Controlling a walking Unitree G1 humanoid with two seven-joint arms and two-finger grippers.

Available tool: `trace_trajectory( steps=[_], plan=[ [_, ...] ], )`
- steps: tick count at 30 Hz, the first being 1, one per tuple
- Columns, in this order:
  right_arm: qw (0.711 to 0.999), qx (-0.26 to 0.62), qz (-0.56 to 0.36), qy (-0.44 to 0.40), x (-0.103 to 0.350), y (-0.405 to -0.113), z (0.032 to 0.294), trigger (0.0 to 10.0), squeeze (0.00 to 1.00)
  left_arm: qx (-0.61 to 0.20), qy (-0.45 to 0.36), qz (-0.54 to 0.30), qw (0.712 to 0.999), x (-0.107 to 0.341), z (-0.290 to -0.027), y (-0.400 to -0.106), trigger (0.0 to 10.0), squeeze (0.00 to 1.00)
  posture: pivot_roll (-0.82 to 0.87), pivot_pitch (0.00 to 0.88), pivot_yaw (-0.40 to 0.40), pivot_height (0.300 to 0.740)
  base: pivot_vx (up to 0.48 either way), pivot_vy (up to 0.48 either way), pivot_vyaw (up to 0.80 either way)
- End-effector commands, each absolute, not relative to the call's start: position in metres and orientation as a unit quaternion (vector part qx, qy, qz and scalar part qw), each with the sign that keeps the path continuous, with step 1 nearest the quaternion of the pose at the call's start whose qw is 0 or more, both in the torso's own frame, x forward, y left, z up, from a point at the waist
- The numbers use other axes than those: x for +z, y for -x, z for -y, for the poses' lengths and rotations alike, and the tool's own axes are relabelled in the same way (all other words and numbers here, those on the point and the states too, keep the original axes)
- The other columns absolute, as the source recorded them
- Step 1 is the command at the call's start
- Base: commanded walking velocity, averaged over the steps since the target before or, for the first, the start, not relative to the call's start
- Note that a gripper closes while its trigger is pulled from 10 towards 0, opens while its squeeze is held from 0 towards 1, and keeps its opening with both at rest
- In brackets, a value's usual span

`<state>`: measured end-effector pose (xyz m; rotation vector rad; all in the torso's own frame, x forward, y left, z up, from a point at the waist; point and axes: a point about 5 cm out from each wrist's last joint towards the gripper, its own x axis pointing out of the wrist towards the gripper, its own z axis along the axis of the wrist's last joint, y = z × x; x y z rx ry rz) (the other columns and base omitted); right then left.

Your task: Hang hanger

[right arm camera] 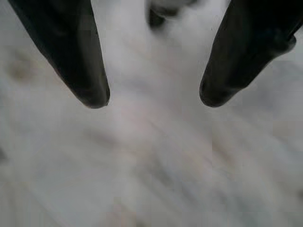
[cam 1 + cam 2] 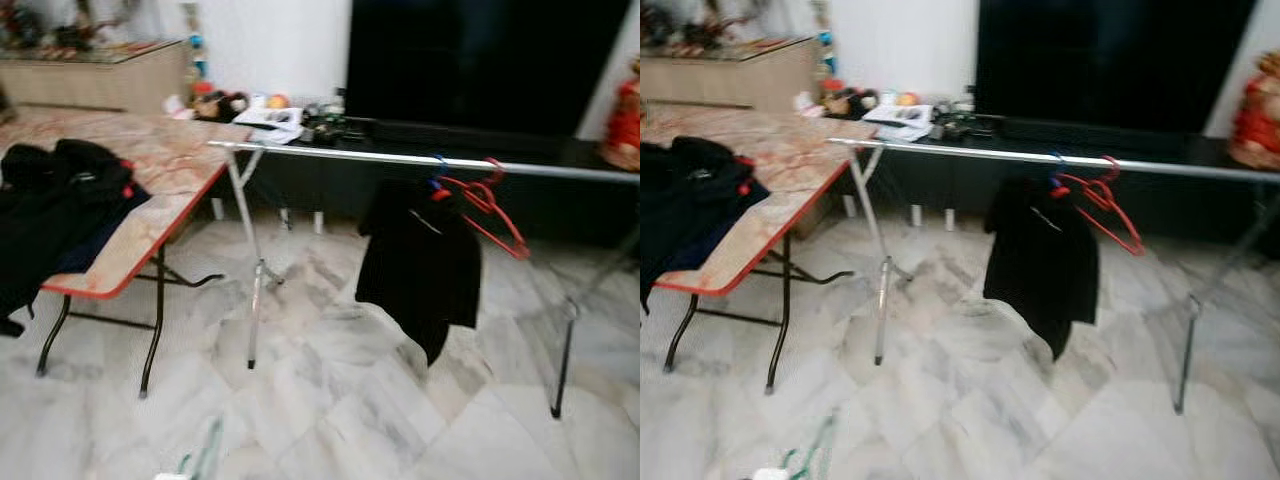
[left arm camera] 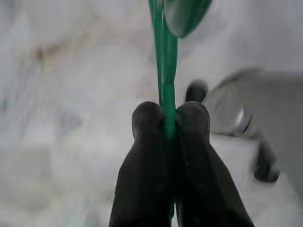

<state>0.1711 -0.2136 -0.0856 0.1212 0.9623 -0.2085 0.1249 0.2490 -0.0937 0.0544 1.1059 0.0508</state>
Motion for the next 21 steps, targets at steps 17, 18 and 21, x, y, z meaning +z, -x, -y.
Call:
trace_trajectory(
  steps=[17, 18, 21],
  plan=[
    [0.86, -0.12, -0.493, -0.056, -0.0947, -0.144, 0.2244, 10.0, 0.0, -0.001, -0.031, -0.512, 0.858, -0.0924, -0.2414, -0.1331, 10.0, 0.0, 0.15, 0.0, 0.011, 0.74, 0.366, 0.0, 0.0],
    [0.859, -0.12, -0.494, -0.056, -0.0949, -0.1437, 0.2239, 10.0, 0.0, -0.001, -0.032, -0.512, 0.858, -0.0924, -0.2419, -0.1328, 10.0, 0.0, 0.15, 0.0, 0.012, 0.74, 0.368, 0.0, 0.0],
    [0.859, -0.118, -0.495, -0.057, -0.0956, -0.1427, 0.2223, 10.0, 0.0, -0.001, -0.036, -0.513, 0.858, -0.0922, -0.2437, -0.1316, 10.0, 0.0, 0.15, 0.0, 0.019, 0.74, 0.368, 0.0, 0.0]
  ],
)
